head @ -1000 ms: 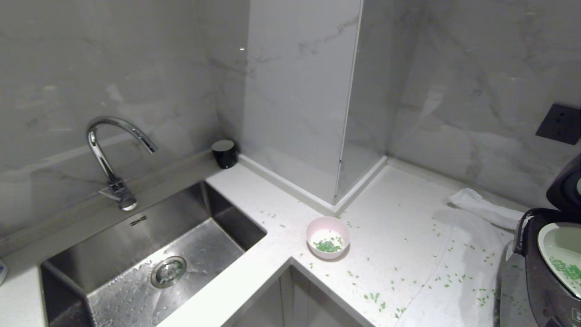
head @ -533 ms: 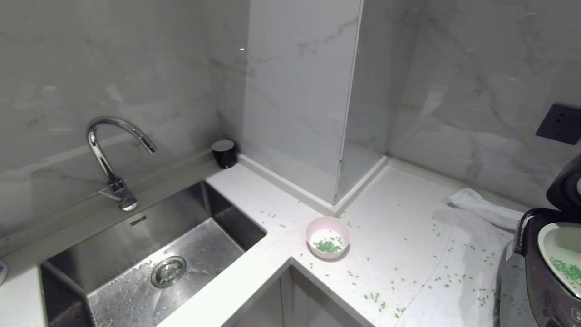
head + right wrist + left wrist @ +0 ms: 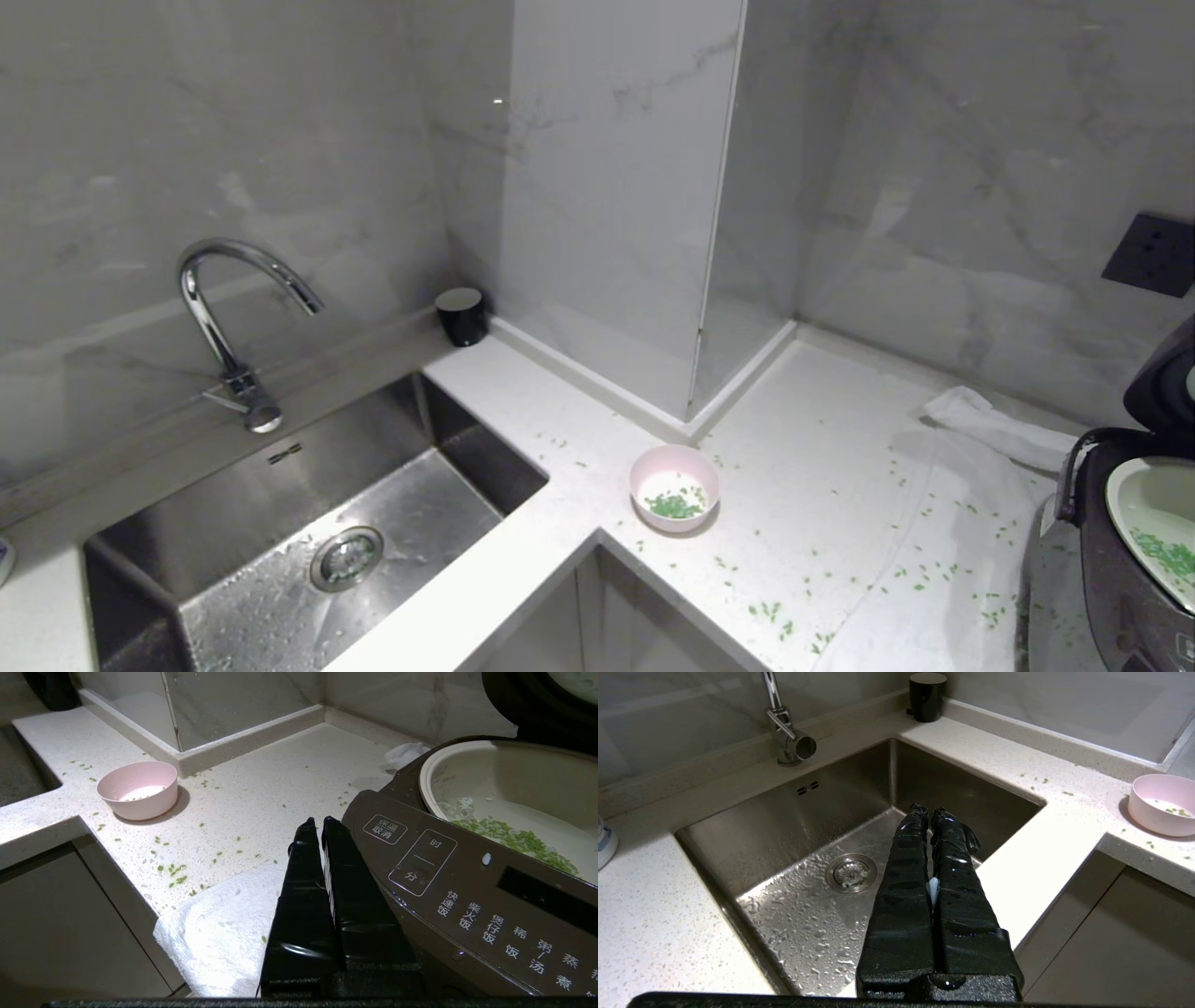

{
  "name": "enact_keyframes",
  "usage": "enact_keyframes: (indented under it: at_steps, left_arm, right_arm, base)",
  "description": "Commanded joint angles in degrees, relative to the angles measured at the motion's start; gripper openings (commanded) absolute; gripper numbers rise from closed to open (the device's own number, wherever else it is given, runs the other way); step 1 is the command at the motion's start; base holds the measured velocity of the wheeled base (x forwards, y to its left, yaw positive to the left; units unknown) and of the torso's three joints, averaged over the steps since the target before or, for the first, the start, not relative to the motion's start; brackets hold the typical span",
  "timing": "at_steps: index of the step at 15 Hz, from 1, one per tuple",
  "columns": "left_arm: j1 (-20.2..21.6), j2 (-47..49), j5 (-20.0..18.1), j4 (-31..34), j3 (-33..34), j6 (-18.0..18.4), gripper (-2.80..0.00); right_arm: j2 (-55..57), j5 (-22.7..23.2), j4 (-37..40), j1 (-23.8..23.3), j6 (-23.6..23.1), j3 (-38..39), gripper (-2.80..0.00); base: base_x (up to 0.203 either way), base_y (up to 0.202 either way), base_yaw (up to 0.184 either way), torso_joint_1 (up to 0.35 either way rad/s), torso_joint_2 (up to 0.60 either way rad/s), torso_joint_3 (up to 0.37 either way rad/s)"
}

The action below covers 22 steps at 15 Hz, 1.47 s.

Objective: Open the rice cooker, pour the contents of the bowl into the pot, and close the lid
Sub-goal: Turn on the tap

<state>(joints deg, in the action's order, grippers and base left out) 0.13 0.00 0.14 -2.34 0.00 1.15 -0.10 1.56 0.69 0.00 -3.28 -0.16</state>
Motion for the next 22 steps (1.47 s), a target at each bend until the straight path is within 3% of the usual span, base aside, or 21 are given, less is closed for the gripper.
enact_keyframes:
  at_steps: [1,9,12,15,20,22]
  left_arm:
    - [0.0,-0.1,0.0,0.0,0.7,-0.1,-2.80]
    - [0.0,-0.1,0.1,1.1,0.2,-0.1,-2.80]
    - [0.1,2.4,0.5,3.7,-5.4,-0.2,-2.80]
    - [0.1,13.3,-0.1,4.1,-11.6,-0.7,-2.80]
    - [0.9,39.0,-0.3,-6.1,-17.1,-1.2,-2.80]
    - [1.3,50.2,0.3,-9.1,-20.7,-3.8,-2.80]
  right_arm:
    - [0.1,0.1,0.0,0.0,-0.1,0.0,-2.80]
    - [0.1,0.0,0.0,0.0,-0.1,0.0,-2.80]
    - [0.1,0.0,0.0,0.0,-0.1,0.0,-2.80]
    - [0.1,0.0,0.0,0.0,-0.1,0.0,-2.80]
    - [0.1,0.0,0.0,0.0,-0.1,0.0,-2.80]
    - [0.1,0.0,0.0,0.0,-0.1,0.0,-2.80]
  base:
    - [0.000,0.000,0.000,0.000,0.00,0.000]
    - [0.000,0.000,0.000,0.000,0.00,0.000]
    - [0.000,0.000,0.000,0.000,0.00,0.000]
    - [0.000,0.000,0.000,0.000,0.00,0.000]
    - [0.000,0.000,0.000,0.000,0.00,0.000]
    - [0.000,0.000,0.000,0.000,0.00,0.000]
